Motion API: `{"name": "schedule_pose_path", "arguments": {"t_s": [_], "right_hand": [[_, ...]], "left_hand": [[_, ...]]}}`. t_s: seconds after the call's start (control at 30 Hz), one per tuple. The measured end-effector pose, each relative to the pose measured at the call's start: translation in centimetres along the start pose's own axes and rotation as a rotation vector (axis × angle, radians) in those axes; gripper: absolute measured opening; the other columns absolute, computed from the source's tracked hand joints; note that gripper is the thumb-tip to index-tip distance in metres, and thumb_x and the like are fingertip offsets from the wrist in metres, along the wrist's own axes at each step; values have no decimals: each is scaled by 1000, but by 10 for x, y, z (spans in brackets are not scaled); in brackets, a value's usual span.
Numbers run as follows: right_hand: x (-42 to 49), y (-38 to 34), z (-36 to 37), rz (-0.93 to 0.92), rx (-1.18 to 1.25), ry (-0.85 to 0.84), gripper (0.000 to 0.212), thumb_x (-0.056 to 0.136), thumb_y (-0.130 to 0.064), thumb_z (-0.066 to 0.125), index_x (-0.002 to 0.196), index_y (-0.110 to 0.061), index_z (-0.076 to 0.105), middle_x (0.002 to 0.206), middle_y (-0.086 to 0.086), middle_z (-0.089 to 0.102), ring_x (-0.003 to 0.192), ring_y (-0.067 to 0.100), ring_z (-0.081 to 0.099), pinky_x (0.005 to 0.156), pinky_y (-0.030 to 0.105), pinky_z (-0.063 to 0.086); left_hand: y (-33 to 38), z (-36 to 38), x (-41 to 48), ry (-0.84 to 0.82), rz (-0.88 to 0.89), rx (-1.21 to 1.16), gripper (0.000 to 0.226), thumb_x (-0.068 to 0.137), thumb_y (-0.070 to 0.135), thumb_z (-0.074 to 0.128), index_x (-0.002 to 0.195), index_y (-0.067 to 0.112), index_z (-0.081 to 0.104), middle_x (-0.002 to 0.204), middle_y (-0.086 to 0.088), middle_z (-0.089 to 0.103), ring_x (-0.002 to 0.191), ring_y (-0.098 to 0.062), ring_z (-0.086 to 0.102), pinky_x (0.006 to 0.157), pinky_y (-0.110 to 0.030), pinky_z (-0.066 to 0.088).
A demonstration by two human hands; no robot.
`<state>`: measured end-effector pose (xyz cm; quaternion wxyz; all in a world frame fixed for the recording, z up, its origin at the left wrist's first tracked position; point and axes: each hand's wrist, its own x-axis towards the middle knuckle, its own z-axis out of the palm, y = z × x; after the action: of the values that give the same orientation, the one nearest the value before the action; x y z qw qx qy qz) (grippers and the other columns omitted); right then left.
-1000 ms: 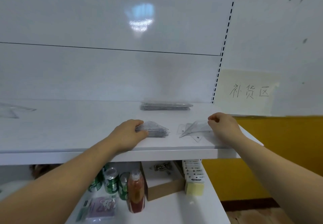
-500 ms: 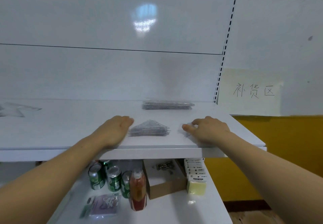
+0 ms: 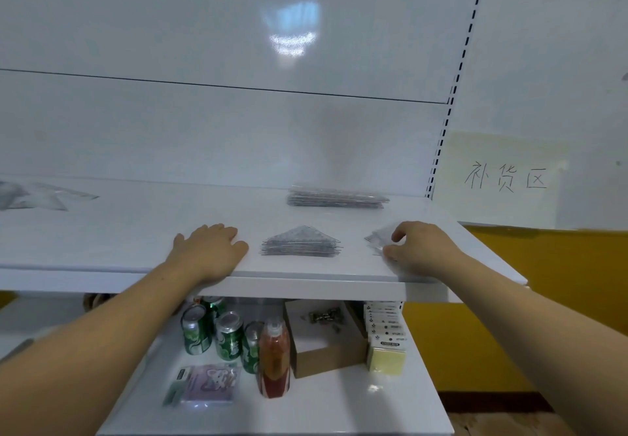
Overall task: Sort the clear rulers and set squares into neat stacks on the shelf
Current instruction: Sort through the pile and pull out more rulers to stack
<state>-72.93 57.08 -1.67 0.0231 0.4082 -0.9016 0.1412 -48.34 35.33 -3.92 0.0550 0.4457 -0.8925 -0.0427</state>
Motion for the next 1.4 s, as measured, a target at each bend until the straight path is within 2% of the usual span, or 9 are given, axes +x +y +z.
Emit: {"name": "schedule_pose_path", "arguments": {"t_s": [0.13,0.23,0.33,0.43,0.63,0.83,1.1,1.27,1.4], "right_hand": [[0,-3,3,-36,-53,-29,48,93,-54,40,111,-15,62,110,4,64,95,19,56,78,31,42],[6,2,-3,-81,0,51,35,99,-32,38,129,-20,54,129,4,56,110,21,53,91,31,41],[15,14,-12,-153,52,-80,57,92,-12,45,146,-28,33,154,5,26,139,25,26,112,38,24],[17,21,-11,-180,82,-304,69,89,-26,54,149,-36,22,160,1,5,147,21,0,116,44,8],[21,33,3,-193,11,-210,63,84,-62,46,142,-38,34,147,0,35,134,24,31,110,43,28],[17,42,3,-165,-34,-125,63,81,-72,44,134,-38,43,130,1,43,122,22,40,103,41,35],[14,40,-3,-226,-39,-86,44,94,-58,35,128,-38,55,118,-4,48,112,17,46,96,34,38],[16,30,-10,-388,-196,163,35,100,-41,35,114,-25,62,105,-2,58,94,18,53,82,33,45],[21,21,-15,-356,-90,257,32,101,-35,37,123,-26,58,120,-3,64,105,21,60,90,35,46]], "left_hand": [[0,0,-2,12,-5,-13,55,95,47,25,146,26,28,154,2,26,139,-24,26,112,-49,18],[2,-1,-4,22,4,-10,53,95,45,25,143,26,33,151,2,31,136,-24,30,111,-49,20],[2,-2,-6,30,6,-19,50,95,44,25,139,25,38,147,3,36,132,-22,34,109,-48,21],[2,-2,-6,32,3,-25,53,95,46,26,144,26,32,150,3,32,135,-22,31,110,-47,20],[2,-3,-3,31,-10,-31,55,95,48,28,146,27,30,153,3,29,136,-23,30,111,-47,21],[2,-2,-3,40,-14,-30,55,94,47,29,144,27,33,151,3,33,134,-25,33,108,-47,23],[4,-3,-6,37,-19,-34,54,95,46,29,145,26,32,152,2,32,135,-25,33,110,-46,23],[4,-4,-7,44,-13,-39,52,95,46,29,142,25,37,149,2,35,133,-25,35,108,-46,23],[4,-4,-7,47,-15,-46,50,95,45,30,139,24,40,147,2,38,131,-25,36,108,-46,23]]}}
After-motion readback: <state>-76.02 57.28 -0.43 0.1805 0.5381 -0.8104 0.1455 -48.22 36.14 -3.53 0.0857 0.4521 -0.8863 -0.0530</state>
